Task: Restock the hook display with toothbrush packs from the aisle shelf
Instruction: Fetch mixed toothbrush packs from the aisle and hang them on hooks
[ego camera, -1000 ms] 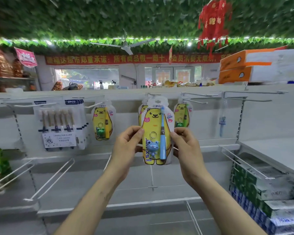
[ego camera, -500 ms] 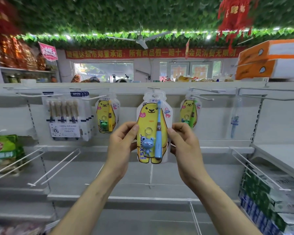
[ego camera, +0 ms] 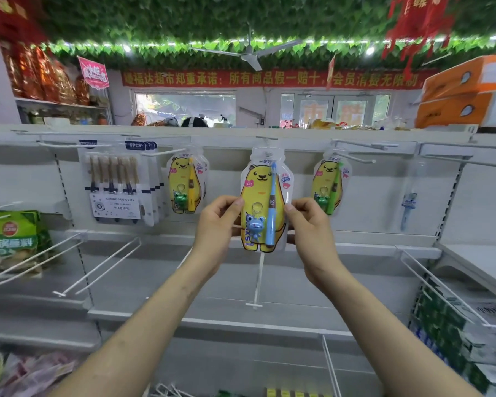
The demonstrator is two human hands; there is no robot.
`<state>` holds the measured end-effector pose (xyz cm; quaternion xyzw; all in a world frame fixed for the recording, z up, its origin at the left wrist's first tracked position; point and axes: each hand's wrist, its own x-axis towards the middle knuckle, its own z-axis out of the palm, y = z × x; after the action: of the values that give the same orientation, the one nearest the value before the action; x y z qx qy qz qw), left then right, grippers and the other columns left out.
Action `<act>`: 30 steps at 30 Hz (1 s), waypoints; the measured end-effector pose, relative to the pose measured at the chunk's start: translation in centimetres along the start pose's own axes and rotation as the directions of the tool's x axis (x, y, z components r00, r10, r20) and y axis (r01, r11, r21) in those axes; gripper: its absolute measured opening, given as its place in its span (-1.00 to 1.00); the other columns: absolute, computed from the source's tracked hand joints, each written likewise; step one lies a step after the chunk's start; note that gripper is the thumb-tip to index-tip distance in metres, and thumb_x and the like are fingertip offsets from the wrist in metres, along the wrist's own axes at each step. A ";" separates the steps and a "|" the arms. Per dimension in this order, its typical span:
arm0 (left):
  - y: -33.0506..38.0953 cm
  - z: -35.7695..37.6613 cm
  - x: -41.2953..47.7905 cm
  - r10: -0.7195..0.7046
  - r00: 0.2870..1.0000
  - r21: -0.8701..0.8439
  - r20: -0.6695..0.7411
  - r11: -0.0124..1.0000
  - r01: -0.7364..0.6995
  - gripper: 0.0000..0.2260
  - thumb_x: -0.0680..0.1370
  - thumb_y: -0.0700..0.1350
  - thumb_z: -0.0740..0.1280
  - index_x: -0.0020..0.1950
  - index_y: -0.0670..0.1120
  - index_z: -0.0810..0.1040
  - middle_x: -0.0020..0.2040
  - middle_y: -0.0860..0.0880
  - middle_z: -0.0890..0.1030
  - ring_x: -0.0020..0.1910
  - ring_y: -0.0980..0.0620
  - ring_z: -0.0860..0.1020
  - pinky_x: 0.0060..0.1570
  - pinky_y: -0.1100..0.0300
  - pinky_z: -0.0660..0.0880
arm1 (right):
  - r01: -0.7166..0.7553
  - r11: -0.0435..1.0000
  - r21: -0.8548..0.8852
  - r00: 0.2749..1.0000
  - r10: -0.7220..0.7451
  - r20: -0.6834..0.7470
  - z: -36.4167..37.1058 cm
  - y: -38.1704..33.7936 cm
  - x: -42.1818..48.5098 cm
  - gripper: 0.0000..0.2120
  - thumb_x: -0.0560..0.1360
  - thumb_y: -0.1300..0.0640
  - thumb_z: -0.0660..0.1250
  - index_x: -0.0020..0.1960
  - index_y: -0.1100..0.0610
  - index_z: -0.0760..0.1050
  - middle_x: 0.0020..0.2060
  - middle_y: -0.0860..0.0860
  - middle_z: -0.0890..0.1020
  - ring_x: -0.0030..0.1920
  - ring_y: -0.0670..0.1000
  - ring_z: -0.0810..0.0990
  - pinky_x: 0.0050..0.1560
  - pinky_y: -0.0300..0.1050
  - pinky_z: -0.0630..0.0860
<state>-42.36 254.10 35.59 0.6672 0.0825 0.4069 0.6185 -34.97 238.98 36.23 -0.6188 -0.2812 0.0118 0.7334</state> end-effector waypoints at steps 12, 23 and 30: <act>-4.3 1.5 10.7 -0.057 0.997 0.295 0.042 0.955 0.042 -0.80 0.72 -0.02 0.26 -0.01 -0.04 0.61 -0.12 -0.05 0.73 -0.13 -0.04 0.73 -0.07 -0.08 0.72 | -0.230 0.966 -0.119 0.973 0.224 -0.059 2.0 2.7 9.8 -0.82 0.70 0.05 0.25 0.12 0.17 0.51 0.03 0.15 0.69 0.08 0.17 0.72 0.11 0.28 0.68; -6.1 0.4 11.6 0.083 0.994 0.327 0.072 0.939 -0.103 -0.84 0.69 0.05 0.29 0.06 0.02 0.61 -0.09 0.09 0.70 -0.12 0.10 0.70 -0.06 -0.07 0.70 | -0.255 0.960 -0.120 0.964 0.241 -0.116 1.7 5.3 11.2 -0.75 0.69 0.07 0.29 0.18 0.28 0.51 0.01 0.24 0.67 -0.02 0.17 0.69 0.15 0.14 0.67; -6.5 0.5 8.2 0.328 0.944 0.477 0.046 0.823 -0.309 -0.93 0.65 -0.06 0.35 0.10 0.00 0.49 0.01 0.05 0.55 -0.09 0.15 0.54 -0.08 0.02 0.58 | -0.244 0.933 -0.264 0.961 0.196 -0.194 -1.5 6.1 8.3 -0.91 0.67 0.20 0.23 0.11 0.12 0.50 0.01 0.20 0.68 0.05 0.20 0.71 0.12 0.11 0.68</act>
<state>-34.14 260.19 33.41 0.7953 0.0795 0.4839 0.3564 -25.31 242.12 33.86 -0.7444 -0.1474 0.0024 0.6512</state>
